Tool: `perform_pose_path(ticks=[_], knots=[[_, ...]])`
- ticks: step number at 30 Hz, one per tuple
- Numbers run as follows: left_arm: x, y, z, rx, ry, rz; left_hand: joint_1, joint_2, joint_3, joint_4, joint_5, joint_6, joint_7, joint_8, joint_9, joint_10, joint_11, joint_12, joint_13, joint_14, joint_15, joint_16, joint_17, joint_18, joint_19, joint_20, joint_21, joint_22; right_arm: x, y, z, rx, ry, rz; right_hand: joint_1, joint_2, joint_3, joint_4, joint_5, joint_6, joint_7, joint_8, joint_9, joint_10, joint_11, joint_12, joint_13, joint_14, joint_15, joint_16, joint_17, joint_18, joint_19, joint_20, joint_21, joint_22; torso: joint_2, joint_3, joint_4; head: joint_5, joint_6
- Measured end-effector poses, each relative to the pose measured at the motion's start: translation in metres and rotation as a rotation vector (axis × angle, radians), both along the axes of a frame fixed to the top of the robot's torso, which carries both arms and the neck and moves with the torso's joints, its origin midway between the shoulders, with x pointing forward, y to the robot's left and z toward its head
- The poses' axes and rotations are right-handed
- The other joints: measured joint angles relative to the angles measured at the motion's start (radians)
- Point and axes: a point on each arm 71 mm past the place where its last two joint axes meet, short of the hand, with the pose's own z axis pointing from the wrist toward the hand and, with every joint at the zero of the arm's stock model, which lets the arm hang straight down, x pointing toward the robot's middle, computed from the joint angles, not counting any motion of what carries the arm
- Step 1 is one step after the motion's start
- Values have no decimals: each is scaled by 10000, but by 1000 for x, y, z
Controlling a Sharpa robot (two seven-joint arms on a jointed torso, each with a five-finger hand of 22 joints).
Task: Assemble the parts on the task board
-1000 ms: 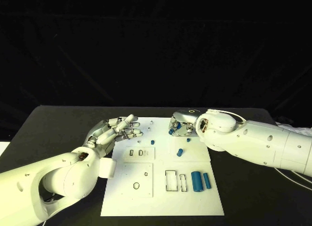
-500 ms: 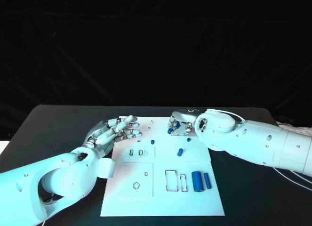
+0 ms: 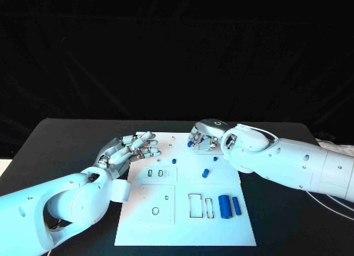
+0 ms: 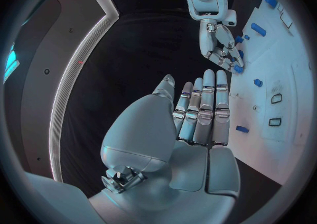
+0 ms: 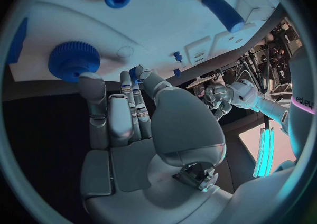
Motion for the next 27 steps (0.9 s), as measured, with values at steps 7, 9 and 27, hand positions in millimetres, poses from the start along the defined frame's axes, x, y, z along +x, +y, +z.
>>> perform_pose_path(ticks=[7, 9, 27], knots=[[1, 2, 0, 41, 37, 49, 0, 0, 29, -29, 0, 0, 0, 0, -9, 0, 0, 0, 1, 0, 0, 0, -1, 0, 0, 0, 0, 0, 1, 4, 5, 623, -354, -37, -2, 2, 75, 76, -186, 2, -2, 0, 0, 10, 9, -52, -1, 0, 1, 0, -120, 0, 0, 0, 54, -1, 17, -6, 12, 11, 59], [1, 3, 0, 49, 42, 56, 0, 0, 29, -29, 0, 0, 0, 0, -9, 0, 0, 0, -2, 0, 0, 0, 1, 0, 0, 0, 0, 0, 3, 7, 6, 732, -394, -55, -2, 2, 111, 112, -232, 2, -3, 0, 0, 10, 10, -52, -1, 0, 1, 0, -120, 0, 0, 0, 54, -1, 22, -6, 12, 12, 66], [2, 3, 1, 66, 74, 42, 81, 3, 86, -85, 0, 0, 0, 0, -7, 0, 0, 0, -21, 0, 0, -39, 8, 0, 0, 0, 0, -8, 18, 36, 6, 915, -580, -382, -72, -70, 274, 276, -291, 0, -11, -27, 0, 8, 11, -52, -3, 0, 1, 0, -154, 1, -78, 1, 54, -3, 78, -19, 74, 31, 83]])
